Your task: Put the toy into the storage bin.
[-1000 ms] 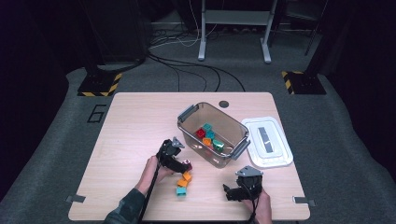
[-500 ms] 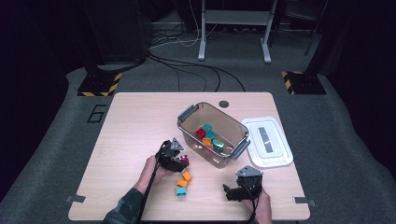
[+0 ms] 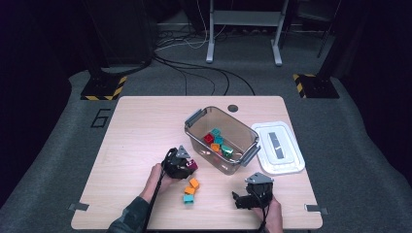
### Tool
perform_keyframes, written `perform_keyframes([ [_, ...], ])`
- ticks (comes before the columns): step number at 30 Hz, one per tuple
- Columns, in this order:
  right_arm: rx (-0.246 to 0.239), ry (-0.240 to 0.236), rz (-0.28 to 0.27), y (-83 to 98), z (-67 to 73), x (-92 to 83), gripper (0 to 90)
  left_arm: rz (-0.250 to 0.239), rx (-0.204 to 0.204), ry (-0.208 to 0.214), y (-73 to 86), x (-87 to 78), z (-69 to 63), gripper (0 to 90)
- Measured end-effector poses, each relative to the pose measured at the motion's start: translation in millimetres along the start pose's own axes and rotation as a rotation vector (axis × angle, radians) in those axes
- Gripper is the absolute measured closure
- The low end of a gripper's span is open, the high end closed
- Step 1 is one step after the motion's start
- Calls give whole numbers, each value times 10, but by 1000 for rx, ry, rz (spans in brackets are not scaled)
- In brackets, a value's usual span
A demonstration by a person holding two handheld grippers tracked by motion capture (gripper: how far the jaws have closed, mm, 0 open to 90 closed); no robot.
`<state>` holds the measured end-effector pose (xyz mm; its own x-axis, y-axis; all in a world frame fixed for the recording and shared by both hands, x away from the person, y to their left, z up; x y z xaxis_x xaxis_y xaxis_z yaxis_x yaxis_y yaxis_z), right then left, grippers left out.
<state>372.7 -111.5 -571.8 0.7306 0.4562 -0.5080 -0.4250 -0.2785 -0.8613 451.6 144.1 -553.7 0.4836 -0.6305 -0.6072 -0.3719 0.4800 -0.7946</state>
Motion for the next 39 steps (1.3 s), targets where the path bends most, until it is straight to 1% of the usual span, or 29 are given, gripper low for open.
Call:
perform_keyframes([
  [2, 0, 0, -1, 0, 0, 0, 0, -4, -10, 6, 7, -18, 3, 588],
  [6, 0, -1, -1, 0, 0, 1, 0, -15, -16, 2, -5, -75, 20, 587],
  [10, 0, 1, -1, 0, 0, 0, 0, -31, -11, -11, -40, -165, 42, 588],
  [11, 0, 0, 0, 0, 0, 0, 0, -35, -10, -19, -48, -189, 50, 588],
  [12, 0, 1, -1, 0, 0, 0, 0, -36, -14, -19, -57, -215, 55, 588],
  [16, 0, 0, 0, 0, 0, 0, 0, -42, -3, -39, -100, -322, 101, 588],
  [17, 2, 0, -1, -1, 1, 1, 0, -40, -4, -35, -111, -351, 109, 588],
  [18, 1, 0, -1, -1, 0, 1, 0, -53, -6, -41, -130, -378, 119, 588],
  [19, 1, 2, -1, -1, 0, 1, 0, -49, 0, -44, -141, -403, 131, 588],
  [20, 2, 2, -1, -1, 0, 1, 0, -57, -8, -47, -158, -423, 134, 588],
  [25, 2, 2, -1, -1, 0, 1, 0, -75, 0, -69, -261, -539, 172, 588],
  [26, 2, 1, -1, -1, 0, 2, 0, -81, 0, -70, -294, -567, 176, 588],
  [27, 2, 2, -1, -1, 0, 1, 0, -84, 11, -75, -322, -592, 185, 588],
  [29, 2, 2, -1, -1, 0, 1, 0, -93, 10, -83, -371, -627, 192, 588],
  [33, 2, 1, -1, -1, 0, 2, 0, -111, 26, -98, -507, -739, 242, 588],
  [34, 2, 1, -1, -1, 0, 2, 0, -111, 22, -96, -522, -750, 243, 588],
  [39, 2, 1, -2, -1, 0, 2, 0, -130, 39, -111, -670, -854, 279, 588],
])
Point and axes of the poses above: each handheld gripper's, and its own axes: x roughly forward along the jaws, y roughly out of its underside, z roughly to its left, the point moved 6 cm from there along x, roughly forward along the jaws, and after that the axes turned 14 degrees about -z, right-handed, at the moved point
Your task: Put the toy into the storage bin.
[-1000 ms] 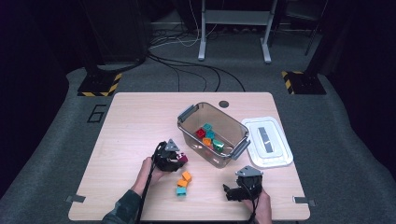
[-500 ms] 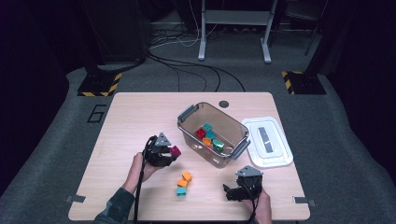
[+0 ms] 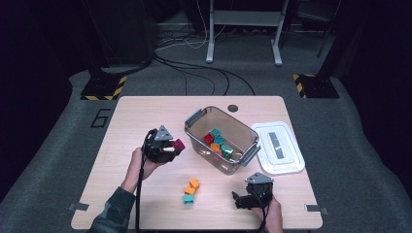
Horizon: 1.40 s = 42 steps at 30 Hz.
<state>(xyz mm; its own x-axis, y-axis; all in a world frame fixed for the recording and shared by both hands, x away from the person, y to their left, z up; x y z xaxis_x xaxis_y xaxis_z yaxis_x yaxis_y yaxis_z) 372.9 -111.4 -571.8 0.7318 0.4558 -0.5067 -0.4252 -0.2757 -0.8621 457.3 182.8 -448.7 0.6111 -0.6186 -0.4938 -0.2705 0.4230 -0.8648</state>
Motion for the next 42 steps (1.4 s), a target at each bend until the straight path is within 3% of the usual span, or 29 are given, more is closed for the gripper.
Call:
perform_keyframes([
  [21, 0, 0, 0, 0, 0, 0, 0, -62, 75, -37, -627, -134, 137, 588],
  [36, 0, 0, 0, 0, 0, 0, 0, -69, 97, -37, -947, 15, 212, 587],
  [42, 0, 2, 0, 0, 0, -1, 0, -59, 96, -39, -1027, 146, 244, 587],
])
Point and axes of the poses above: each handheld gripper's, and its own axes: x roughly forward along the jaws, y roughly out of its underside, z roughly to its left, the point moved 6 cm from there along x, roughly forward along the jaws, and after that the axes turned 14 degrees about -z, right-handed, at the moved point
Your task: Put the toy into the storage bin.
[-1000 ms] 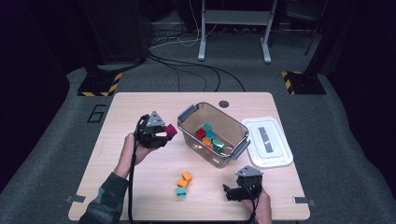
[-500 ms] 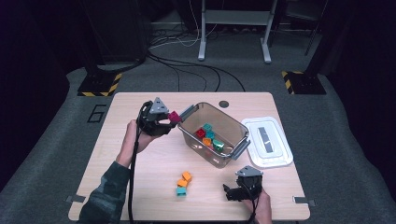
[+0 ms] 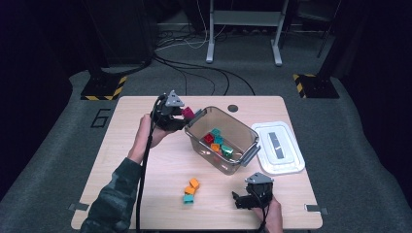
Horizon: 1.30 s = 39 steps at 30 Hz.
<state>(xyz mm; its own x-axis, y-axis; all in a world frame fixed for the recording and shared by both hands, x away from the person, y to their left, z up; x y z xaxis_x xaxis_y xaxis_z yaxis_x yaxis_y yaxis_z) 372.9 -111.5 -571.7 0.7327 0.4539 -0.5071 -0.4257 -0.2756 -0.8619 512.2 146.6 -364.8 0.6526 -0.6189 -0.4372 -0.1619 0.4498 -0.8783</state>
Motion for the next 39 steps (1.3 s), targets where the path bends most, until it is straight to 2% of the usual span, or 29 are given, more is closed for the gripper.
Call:
perform_keyframes([
  [14, 0, 0, -2, -1, -2, 3, 0, 51, -9, 25, -8, 360, 4, 587],
  [29, 4, 6, -3, -2, 0, 3, 0, 98, 4, 70, 24, 665, -131, 582],
  [31, 3, 3, -2, -1, 0, 3, 0, 102, 2, 68, 27, 680, -136, 544],
  [34, 2, 2, -1, -1, 0, 1, 0, 107, -4, 59, 27, 664, -138, 427],
  [39, 2, 1, 0, 0, 0, 0, 0, 100, -14, 48, 15, 565, -116, 299],
])
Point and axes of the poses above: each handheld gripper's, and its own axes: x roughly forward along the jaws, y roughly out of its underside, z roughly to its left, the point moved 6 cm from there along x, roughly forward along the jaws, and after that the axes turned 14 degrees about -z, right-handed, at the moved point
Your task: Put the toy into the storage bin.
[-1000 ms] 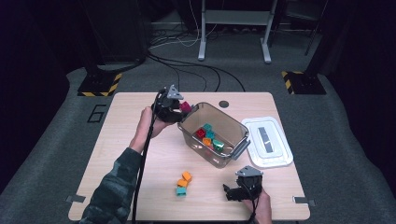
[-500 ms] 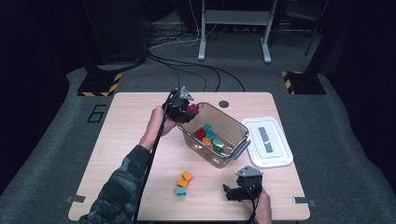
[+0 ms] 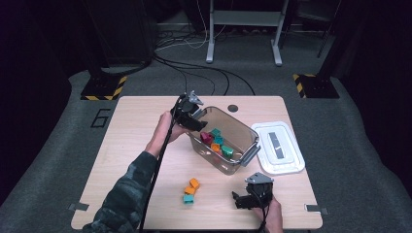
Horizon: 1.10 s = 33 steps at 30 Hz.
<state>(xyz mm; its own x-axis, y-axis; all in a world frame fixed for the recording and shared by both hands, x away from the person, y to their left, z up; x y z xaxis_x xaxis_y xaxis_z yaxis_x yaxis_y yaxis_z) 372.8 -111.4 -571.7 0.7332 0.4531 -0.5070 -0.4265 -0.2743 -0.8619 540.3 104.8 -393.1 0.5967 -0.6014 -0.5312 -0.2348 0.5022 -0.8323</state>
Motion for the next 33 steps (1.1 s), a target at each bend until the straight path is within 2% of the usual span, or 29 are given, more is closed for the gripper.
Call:
perform_keyframes([
  [3, 2, 0, -1, 0, 1, 1, 0, -5, -2, -4, 3, -74, 3, 221],
  [15, 0, -1, -1, 0, 0, 1, 0, -35, 7, -16, 71, -344, -45, 140],
  [22, -2, -3, 0, 1, 0, 0, 0, -39, 1, -35, 206, -467, -84, 110],
  [28, -3, -2, 0, 1, -1, 0, 0, -39, -20, -51, 368, -545, -129, 105],
  [33, -2, -1, 0, 1, -1, 0, 0, -27, -15, -72, 506, -595, -169, 103],
])
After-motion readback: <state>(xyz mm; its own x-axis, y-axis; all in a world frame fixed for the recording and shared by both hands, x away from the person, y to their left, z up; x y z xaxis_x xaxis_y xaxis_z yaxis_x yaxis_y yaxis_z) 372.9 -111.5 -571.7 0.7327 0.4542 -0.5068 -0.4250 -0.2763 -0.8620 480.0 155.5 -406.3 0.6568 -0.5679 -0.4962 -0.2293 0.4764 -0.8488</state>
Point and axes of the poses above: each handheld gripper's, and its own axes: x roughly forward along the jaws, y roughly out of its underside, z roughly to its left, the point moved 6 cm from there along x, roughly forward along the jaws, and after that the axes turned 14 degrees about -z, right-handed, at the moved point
